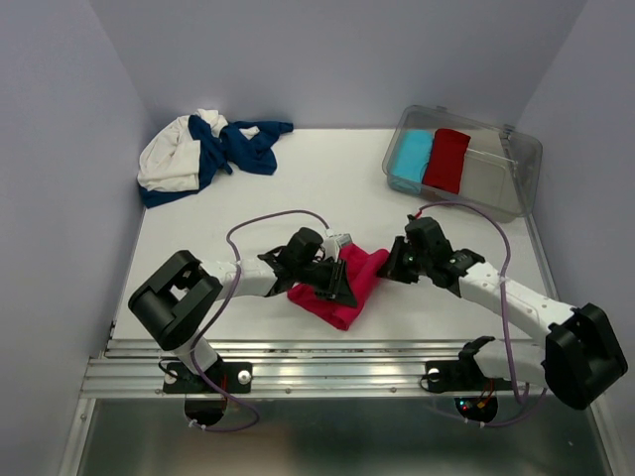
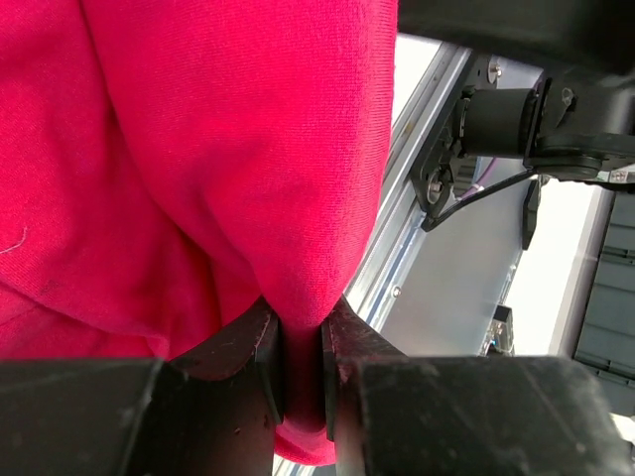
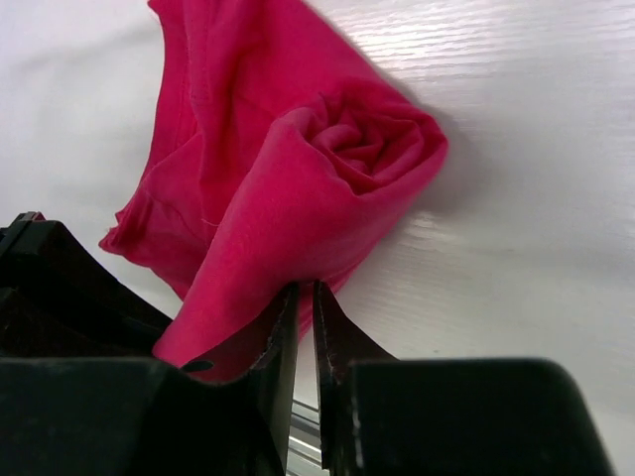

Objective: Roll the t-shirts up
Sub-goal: Roll the T-shirt to the center of the board.

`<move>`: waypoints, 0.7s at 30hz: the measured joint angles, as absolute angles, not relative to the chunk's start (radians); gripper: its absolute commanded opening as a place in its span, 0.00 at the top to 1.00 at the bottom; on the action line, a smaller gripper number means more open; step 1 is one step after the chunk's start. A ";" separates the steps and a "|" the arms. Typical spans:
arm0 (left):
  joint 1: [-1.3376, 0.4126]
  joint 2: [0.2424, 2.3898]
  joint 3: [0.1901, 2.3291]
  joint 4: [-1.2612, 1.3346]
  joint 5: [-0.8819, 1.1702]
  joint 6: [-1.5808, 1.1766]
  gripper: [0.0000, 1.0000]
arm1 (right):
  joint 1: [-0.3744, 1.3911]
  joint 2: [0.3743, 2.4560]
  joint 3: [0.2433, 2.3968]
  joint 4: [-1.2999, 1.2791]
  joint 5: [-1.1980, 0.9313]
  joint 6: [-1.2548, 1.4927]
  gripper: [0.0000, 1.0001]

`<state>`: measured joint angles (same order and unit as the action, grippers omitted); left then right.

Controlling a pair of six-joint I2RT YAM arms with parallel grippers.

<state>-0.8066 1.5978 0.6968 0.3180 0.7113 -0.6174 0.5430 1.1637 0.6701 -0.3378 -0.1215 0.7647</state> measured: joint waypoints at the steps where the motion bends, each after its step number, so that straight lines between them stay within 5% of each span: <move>1: -0.807 1.597 0.696 0.319 0.712 -0.619 1.00 | 0.552 1.178 0.670 -0.327 -0.125 0.765 0.83; 5: -0.805 1.598 0.696 0.319 0.712 -0.620 0.95 | 0.578 1.236 0.671 -0.282 -0.140 0.766 0.83; 6: -0.804 1.598 0.696 0.319 0.711 -0.620 0.76 | 0.579 1.246 0.672 -0.275 -0.141 0.766 0.83; 7: -0.803 1.598 0.696 0.319 0.711 -0.620 0.76 | 0.582 1.260 0.674 -0.268 -0.142 0.767 0.83; 8: -0.803 1.598 0.696 0.318 0.710 -0.620 0.61 | 0.583 1.269 0.676 -0.262 -0.144 0.766 0.83; 11: -0.802 1.597 0.696 0.311 0.701 -0.620 0.42 | 0.585 1.311 0.692 -0.245 -0.150 0.766 0.84; 21: -0.799 1.474 0.726 0.068 0.558 -0.538 0.11 | 0.598 1.419 0.754 -0.200 -0.166 0.756 0.84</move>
<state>-0.7986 1.4742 0.7258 0.0677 0.5579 -0.5381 0.5976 1.4193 0.7540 -0.2001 -0.1658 0.7555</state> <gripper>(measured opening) 0.786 0.162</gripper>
